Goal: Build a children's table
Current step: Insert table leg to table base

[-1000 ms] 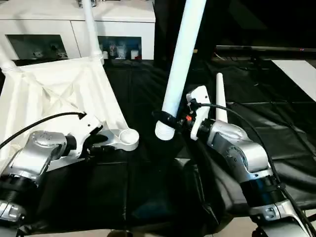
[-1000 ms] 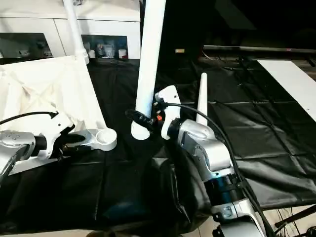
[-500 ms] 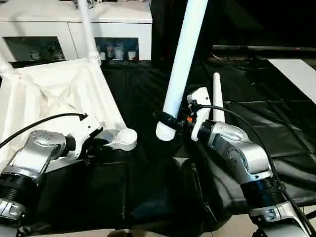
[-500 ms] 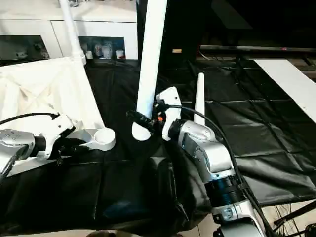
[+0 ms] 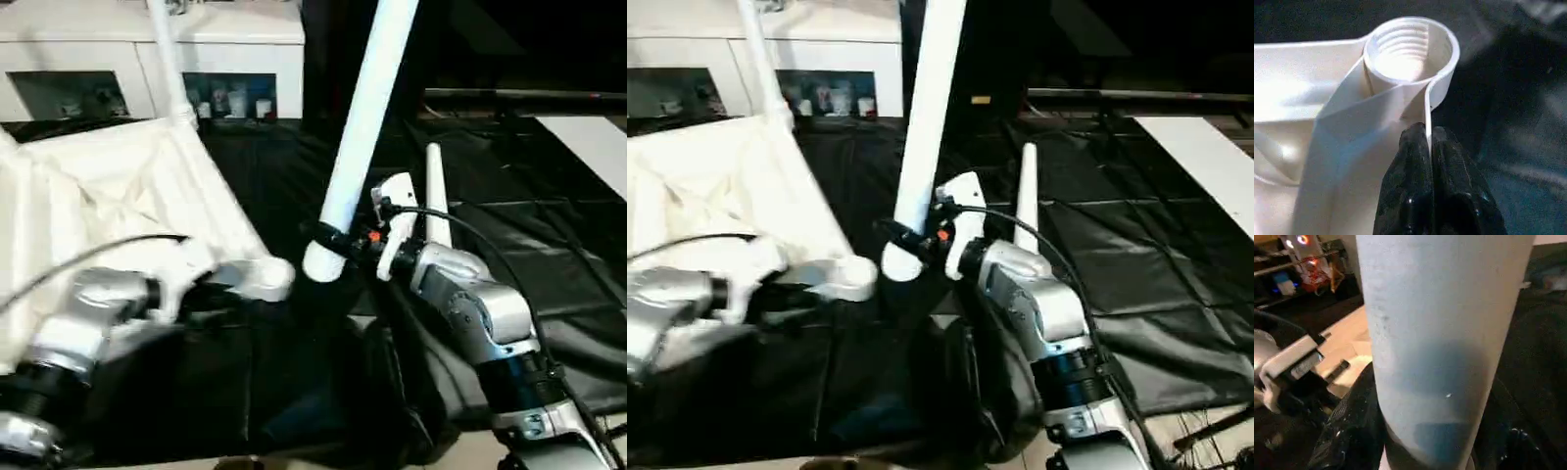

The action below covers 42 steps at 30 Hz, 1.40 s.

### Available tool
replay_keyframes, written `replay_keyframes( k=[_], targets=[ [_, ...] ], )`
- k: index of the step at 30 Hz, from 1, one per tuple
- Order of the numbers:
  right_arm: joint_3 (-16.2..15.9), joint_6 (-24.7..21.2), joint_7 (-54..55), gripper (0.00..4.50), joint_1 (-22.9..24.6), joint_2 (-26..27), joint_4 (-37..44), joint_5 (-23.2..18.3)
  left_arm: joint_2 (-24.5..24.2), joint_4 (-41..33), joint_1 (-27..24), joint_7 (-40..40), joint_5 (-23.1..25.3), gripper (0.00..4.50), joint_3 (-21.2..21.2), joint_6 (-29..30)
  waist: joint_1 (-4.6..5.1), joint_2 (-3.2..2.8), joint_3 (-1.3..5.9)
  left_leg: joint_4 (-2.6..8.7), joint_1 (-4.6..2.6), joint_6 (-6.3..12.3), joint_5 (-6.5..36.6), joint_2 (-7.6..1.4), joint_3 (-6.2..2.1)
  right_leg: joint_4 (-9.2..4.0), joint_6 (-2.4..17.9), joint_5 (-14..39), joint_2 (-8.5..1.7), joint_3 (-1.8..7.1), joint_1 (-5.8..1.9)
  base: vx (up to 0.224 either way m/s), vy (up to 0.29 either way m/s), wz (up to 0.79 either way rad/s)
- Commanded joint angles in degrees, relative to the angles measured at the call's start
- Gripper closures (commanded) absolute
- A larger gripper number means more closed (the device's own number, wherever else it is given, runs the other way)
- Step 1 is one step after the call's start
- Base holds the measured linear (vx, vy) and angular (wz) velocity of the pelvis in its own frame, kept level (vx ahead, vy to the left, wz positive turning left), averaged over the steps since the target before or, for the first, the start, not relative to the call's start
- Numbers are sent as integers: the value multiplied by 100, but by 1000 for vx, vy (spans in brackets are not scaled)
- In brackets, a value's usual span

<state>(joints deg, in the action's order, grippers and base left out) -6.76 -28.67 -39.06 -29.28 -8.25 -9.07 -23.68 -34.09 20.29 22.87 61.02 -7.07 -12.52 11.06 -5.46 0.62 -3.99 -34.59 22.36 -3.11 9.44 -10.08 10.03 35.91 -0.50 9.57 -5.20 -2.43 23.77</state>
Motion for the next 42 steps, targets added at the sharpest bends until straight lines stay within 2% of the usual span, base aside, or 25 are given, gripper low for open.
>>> replay_keyframes(
  k=[1, 5, 9, 12, 13, 14, 16, 17, 18, 19, 21, 23, 28, 34, 37, 42],
  targets=[
    [70, -108, -66, 264, -126, 2, 228, -126, 253, -206, 11, 91, -234, 450, -176, -327, 27, -103, 458, 493, -180, -341, 1996, -242, -75, -427, 1145, 1524, -271, 219, -185, 0, 0, 0],
    [-77, -133, -172, 264, -128, -39, 230, -32, 207, 50, 14, 53, 280, 450, -481, -484, 9, -79, 440, 510, -173, -352, 2005, -245, -78, -450, 993, 1762, -269, 218, -187, 0, 0, 0],
    [-226, -53, -184, 264, -196, -81, 125, 147, 40, 204, 27, 13, 713, 450, -691, -333, 20, -78, 393, 533, -221, -488, 2461, -248, -113, -524, 795, 2581, -293, 218, -135, 0, 0, 0],
    [-259, -5, -164, 264, -252, -67, 68, 209, 41, 189, 24, -72, 749, 450, -643, -133, 55, -39, 365, 528, -249, -514, 2715, -240, -136, -594, 641, 3135, -317, 213, -103, 0, 0, 0],
    [-268, 3, -158, 264, -278, -51, 44, 221, 64, 120, 11, -94, 687, 450, -583, -88, 58, -49, 367, 525, -255, -513, 2735, -243, -144, -592, 629, 3199, -323, 212, -98, 0, 0, 0],
    [-288, 14, -156, 264, -303, -35, 16, 247, 71, 3, -18, -99, 619, 450, -532, -89, 75, -24, 357, 524, -248, -498, 2757, -244, -151, -609, 584, 3330, -327, 207, -91, 0, 0, 0],
    [-307, 10, -161, 264, -298, -26, 30, 264, 62, -134, -60, -134, 575, 450, -491, 32, 88, -26, 348, 525, -250, -495, 2821, -242, -163, -636, 516, 3494, -328, 200, -75, 0, 0, 0],
    [-308, 3, -159, 264, -294, -18, 40, 262, 84, -197, -78, -108, 469, 394, -431, 149, 105, -3, 348, 539, -234, -498, 2832, -248, -172, -635, 508, 3489, -324, 190, -83, 0, 0, 0],
    [-311, 0, -159, 264, -296, -11, 38, 256, 105, -243, -89, -99, 395, 394, -381, 258, 107, -21, 359, 546, -236, -502, 2831, -250, -179, -622, 524, 3414, -318, 186, -86, 0, 0, 0],
    [-319, -7, -159, 264, -299, 2, 36, 246, 123, -333, -125, -105, 302, 394, -300, 357, 117, 17, 359, 546, -235, -499, 2822, -253, -167, -616, 539, 3352, -311, 187, -78, 0, 0, 0],
    [-327, -13, -179, 264, -301, 14, 33, 253, 118, -452, -174, -186, 309, 358, -234, 400, 121, 6, 367, 562, -208, -476, 2719, -256, -165, -578, 646, 3017, -301, 196, -96, 0, 0, 0],
    [-330, -10, -187, 264, -311, 21, 17, 264, 92, -574, -207, -226, 306, 348, -198, 489, 115, 3, 374, 560, -216, -450, 2631, -253, -145, -568, 696, 2785, -291, 207, -95, 0, 0, 0],
    [-309, 4, -213, 264, -344, 25, -35, 277, -74, -1053, -351, -253, 248, 348, -66, 935, 106, 1, 390, 563, -184, -385, 2266, -253, -113, -497, 866, 2167, -273, 217, -144, 0, 0, 0],
    [-321, 7, -217, 264, -325, 21, -19, 282, -273, -1316, -524, -307, 229, 348, 103, 1153, 103, -16, 413, 547, -153, -301, 1787, -239, -79, -448, 1003, 1550, -253, 216, -205, 0, 0, 0],
    [-316, 15, -217, 264, -317, 17, -21, 295, -365, -1477, -615, -313, 186, 348, 165, 1263, 111, -26, 406, 548, -159, -304, 1820, -231, -81, -452, 982, 1639, -238, 214, -202, 0, 0, 0],
    [-292, 24, -216, 264, -323, 26, -37, 299, -556, -1791, -783, -270, 58, 348, 287, 1460, 180, -44, 382, 565, -183, -355, 2112, -238, -95, -477, 998, 1844, -225, 211, -170, 0, 0, 0]
  ],
)
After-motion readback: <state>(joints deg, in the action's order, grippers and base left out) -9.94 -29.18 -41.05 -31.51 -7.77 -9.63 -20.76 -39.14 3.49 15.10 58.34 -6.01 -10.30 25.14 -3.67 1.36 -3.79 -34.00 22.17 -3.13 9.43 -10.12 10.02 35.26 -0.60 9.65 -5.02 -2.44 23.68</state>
